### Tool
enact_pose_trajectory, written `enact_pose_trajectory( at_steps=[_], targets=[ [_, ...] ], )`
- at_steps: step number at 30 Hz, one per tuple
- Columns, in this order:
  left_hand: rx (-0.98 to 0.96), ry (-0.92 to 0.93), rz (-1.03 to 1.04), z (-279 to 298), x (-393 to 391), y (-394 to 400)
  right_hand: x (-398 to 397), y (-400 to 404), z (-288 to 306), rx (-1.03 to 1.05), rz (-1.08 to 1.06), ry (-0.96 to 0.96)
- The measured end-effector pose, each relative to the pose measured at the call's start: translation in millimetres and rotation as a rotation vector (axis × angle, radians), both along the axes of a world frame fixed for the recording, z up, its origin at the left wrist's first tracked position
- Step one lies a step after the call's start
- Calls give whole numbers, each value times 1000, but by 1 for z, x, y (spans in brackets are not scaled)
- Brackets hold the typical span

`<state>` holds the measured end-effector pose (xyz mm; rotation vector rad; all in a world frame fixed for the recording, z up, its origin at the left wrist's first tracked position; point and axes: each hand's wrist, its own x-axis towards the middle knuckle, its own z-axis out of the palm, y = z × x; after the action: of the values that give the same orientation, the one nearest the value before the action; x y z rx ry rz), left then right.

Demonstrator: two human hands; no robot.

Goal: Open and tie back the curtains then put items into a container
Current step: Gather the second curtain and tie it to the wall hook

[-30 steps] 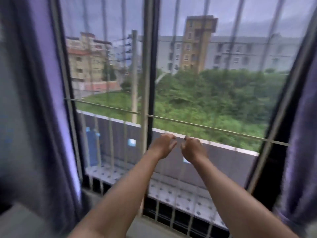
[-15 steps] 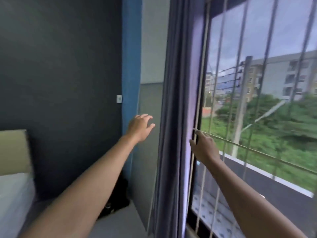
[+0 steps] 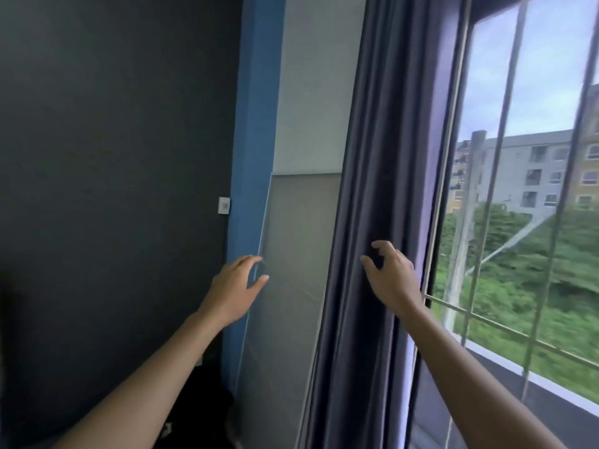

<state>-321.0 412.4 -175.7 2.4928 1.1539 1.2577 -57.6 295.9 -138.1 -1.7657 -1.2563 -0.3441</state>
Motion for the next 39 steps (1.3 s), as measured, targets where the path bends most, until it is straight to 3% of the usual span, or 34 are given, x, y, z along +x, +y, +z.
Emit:
enact_pose_trajectory(
  at_steps=[9, 14, 21, 25, 32, 39],
  targets=[
    [148, -31, -347, 36, 115, 140, 19, 107, 32, 305, 5, -10],
    [155, -64, -491, 32, 156, 194, 21, 149, 34, 253, -11, 40],
    [-86, -258, -683, 9, 244, 257, 29, 207, 20, 195, -161, 8],
    [-235, -358, -810, -8, 295, 275, 38, 233, 1, 191, -368, -3],
    [-357, -457, -1150, -34, 349, 298, 64, 268, -24, 209, -628, 107],
    [-388, -455, -1194, -70, 362, 306, 69, 270, -72, 150, -777, 264]
  ],
)
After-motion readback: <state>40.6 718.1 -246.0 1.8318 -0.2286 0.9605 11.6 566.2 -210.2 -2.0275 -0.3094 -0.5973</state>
